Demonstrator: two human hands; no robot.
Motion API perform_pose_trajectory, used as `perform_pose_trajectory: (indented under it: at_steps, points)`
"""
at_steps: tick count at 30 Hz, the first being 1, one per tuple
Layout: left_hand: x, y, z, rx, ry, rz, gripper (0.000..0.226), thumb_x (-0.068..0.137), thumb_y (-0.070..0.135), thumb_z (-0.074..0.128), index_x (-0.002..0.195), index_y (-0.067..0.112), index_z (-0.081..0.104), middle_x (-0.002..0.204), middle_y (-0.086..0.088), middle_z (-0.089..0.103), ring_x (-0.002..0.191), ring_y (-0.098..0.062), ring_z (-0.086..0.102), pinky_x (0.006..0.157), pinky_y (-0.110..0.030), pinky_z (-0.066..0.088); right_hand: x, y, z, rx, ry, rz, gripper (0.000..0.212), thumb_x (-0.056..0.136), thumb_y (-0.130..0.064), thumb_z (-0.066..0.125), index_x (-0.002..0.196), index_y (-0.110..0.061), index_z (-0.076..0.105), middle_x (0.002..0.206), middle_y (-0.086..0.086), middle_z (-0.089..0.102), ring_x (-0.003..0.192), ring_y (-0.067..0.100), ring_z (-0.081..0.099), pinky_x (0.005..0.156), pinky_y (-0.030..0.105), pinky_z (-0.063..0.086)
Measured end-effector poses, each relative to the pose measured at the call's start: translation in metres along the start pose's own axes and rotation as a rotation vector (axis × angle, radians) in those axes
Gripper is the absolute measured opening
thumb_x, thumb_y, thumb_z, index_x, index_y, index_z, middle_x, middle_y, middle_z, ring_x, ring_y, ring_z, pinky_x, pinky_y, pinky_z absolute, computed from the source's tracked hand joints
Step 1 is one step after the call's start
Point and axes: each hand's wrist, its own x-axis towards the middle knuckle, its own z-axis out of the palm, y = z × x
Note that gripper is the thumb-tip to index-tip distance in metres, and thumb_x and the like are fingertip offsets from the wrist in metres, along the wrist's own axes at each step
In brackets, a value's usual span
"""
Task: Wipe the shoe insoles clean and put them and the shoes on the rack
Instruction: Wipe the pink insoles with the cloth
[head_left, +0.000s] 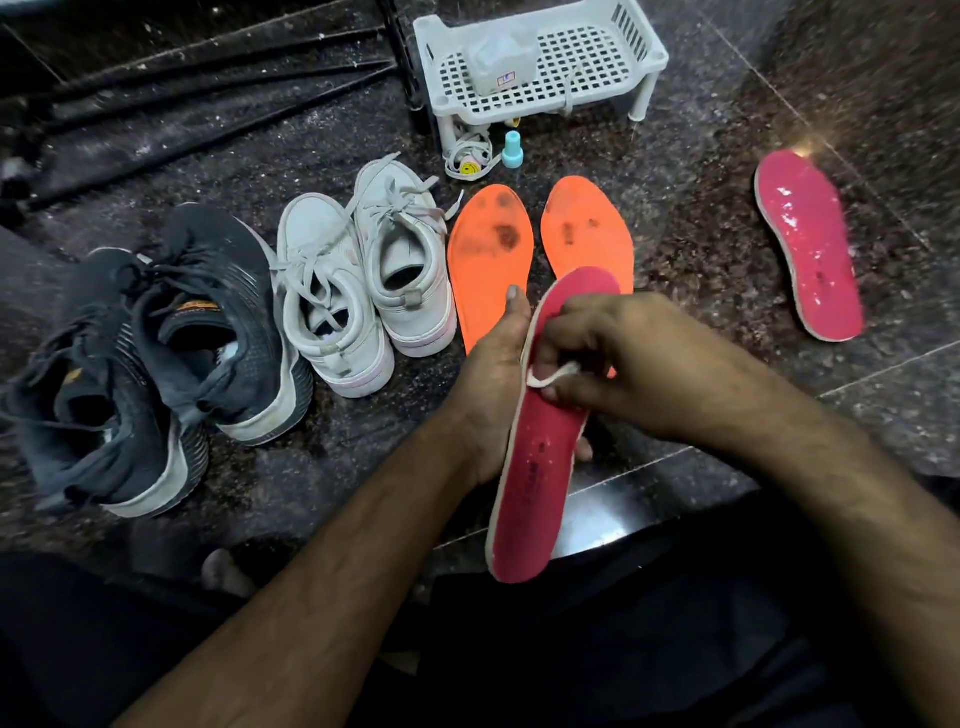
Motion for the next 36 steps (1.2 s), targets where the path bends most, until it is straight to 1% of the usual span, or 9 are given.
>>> perform_pose_trajectory:
  at_steps: [3,7,10,13,19,27,31,33,36]
  points:
    - [-0.003,-0.005,0.001,0.081,-0.063,-0.043,0.082,0.096,0.074,0.013,0.098,0.012,0.066,0.069,-0.015,0.066,0.048,-0.027,0.065,0.04,-0.033,0.052,0.001,0.017,-0.008,-0.168,0.128,0.145,0.016,0.077,-0.038,0.073,0.09,-0.031,0.069,0.088,-0.01,0.061,0.088,0.018,0.06,0.076,0.038,0.051]
    - [-0.008,-0.004,0.005,0.119,-0.117,-0.08,0.091,0.094,0.076,0.009,0.104,0.005,0.066,0.069,-0.017,0.07,0.047,-0.023,0.065,0.042,-0.03,0.053,-0.002,0.031,-0.029,-0.146,0.463,0.29,0.011,0.079,-0.029,0.076,0.088,-0.026,0.07,0.085,-0.008,0.057,0.078,0.018,0.06,0.069,0.033,0.048]
    - [-0.006,-0.002,0.004,0.065,-0.084,-0.032,0.085,0.095,0.074,0.009,0.109,0.009,0.062,0.073,-0.014,0.068,0.053,-0.025,0.067,0.043,-0.031,0.052,-0.006,0.018,-0.03,0.085,0.302,0.199,0.013,0.078,-0.035,0.082,0.084,-0.028,0.074,0.077,-0.012,0.061,0.065,0.0,0.055,0.061,0.014,0.039]
    - [-0.003,-0.004,0.002,0.083,-0.059,-0.003,0.08,0.097,0.073,0.012,0.109,0.011,0.061,0.076,-0.015,0.065,0.057,-0.027,0.067,0.044,-0.033,0.053,-0.005,0.01,-0.015,0.103,0.015,0.169,0.012,0.077,-0.04,0.081,0.082,-0.032,0.073,0.074,-0.013,0.064,0.064,0.0,0.057,0.064,0.026,0.048]
    - [-0.006,-0.005,0.005,0.131,-0.048,0.018,0.081,0.098,0.072,0.017,0.11,0.008,0.067,0.081,-0.023,0.064,0.056,-0.028,0.063,0.047,-0.032,0.052,-0.004,0.027,-0.027,-0.102,0.35,0.346,0.014,0.077,-0.039,0.077,0.086,-0.029,0.074,0.08,-0.01,0.056,0.074,0.014,0.058,0.069,0.032,0.049]
    - [-0.004,-0.009,0.007,0.112,0.113,0.073,0.07,0.099,0.068,0.03,0.074,0.017,0.071,0.056,-0.008,0.055,0.04,-0.024,0.052,0.041,-0.03,0.046,-0.001,-0.015,0.012,-0.227,0.159,0.315,0.015,0.083,-0.03,0.06,0.084,-0.02,0.071,0.08,0.008,0.065,0.077,0.034,0.065,0.065,0.037,0.053]
    - [-0.002,-0.007,0.007,0.076,0.115,0.086,0.069,0.1,0.065,0.029,0.079,0.013,0.068,0.055,-0.006,0.057,0.039,-0.02,0.055,0.041,-0.029,0.049,-0.008,-0.013,-0.008,0.095,-0.075,0.327,0.009,0.083,-0.025,0.071,0.076,-0.024,0.076,0.068,-0.005,0.071,0.059,0.002,0.061,0.062,0.019,0.047]
    - [0.0,-0.005,0.007,0.031,0.054,0.099,0.07,0.101,0.064,0.024,0.088,0.01,0.065,0.058,-0.005,0.061,0.045,-0.019,0.061,0.042,-0.032,0.052,-0.01,-0.007,-0.014,0.212,0.115,0.399,0.012,0.085,-0.031,0.073,0.076,-0.024,0.078,0.066,-0.009,0.071,0.059,0.002,0.062,0.061,0.019,0.046]
    - [-0.001,-0.006,0.011,-0.003,0.066,0.114,0.067,0.102,0.061,0.02,0.095,0.011,0.064,0.063,-0.006,0.065,0.048,-0.019,0.066,0.041,-0.033,0.053,-0.005,-0.007,-0.006,-0.01,0.344,0.419,0.012,0.085,-0.032,0.07,0.089,-0.026,0.079,0.082,-0.001,0.072,0.076,0.023,0.067,0.071,0.032,0.052]
